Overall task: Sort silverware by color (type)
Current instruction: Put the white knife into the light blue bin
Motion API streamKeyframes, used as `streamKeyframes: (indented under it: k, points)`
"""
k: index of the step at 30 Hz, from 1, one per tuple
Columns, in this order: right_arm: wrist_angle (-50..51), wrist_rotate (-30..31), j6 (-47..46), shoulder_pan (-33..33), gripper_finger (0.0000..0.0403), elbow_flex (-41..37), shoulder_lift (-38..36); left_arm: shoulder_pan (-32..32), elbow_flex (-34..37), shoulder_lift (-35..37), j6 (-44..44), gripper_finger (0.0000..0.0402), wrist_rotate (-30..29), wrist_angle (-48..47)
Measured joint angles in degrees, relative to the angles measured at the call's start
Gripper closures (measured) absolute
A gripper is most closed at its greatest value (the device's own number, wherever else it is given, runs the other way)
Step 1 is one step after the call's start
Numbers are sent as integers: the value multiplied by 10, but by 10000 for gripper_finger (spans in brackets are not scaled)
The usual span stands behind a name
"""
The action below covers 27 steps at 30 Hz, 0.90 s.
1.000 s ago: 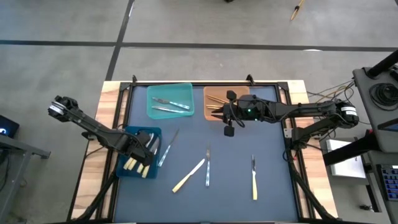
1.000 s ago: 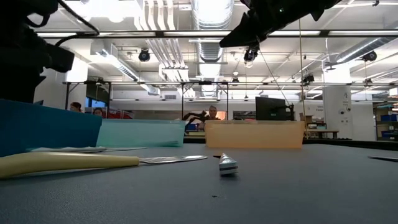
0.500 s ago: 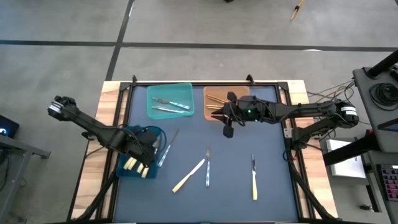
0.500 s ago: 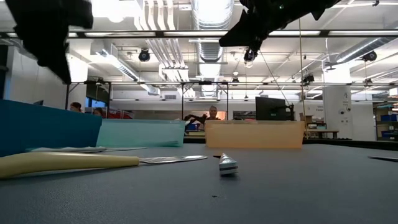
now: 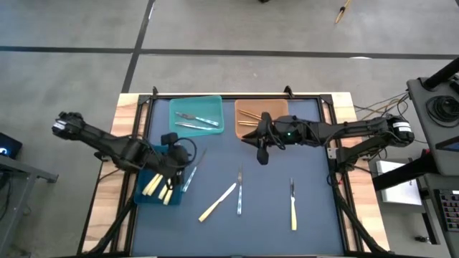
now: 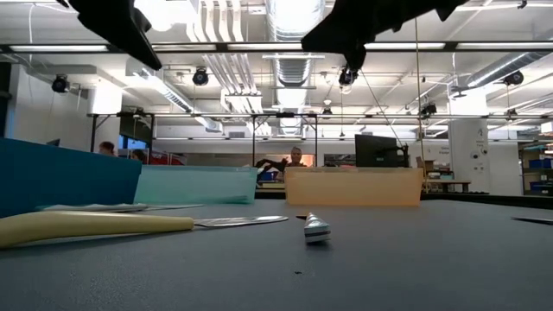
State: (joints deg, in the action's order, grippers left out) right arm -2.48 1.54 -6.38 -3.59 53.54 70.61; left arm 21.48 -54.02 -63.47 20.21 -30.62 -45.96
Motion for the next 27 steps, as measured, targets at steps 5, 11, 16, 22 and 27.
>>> streamKeyframes:
  k: [5, 11, 16, 22, 27]
  points:
    - [0, 0, -45, 14, 355, 0, 0, -36, 13, 15, -88, 325, 2, 23]
    - [-16, 1, -98, 32, 355, 1, 17, -82, 30, 33, -197, 325, 57, 89]
    - [-2, 1, -126, 41, 355, 23, 51, -120, 67, 53, -282, 325, 144, 189]
    - [75, 0, -176, 41, 355, 82, 99, -155, 122, 88, -309, 325, 182, 250]
    - [180, 0, -241, 43, 355, 146, 141, -169, 162, 128, -305, 325, 181, 297]
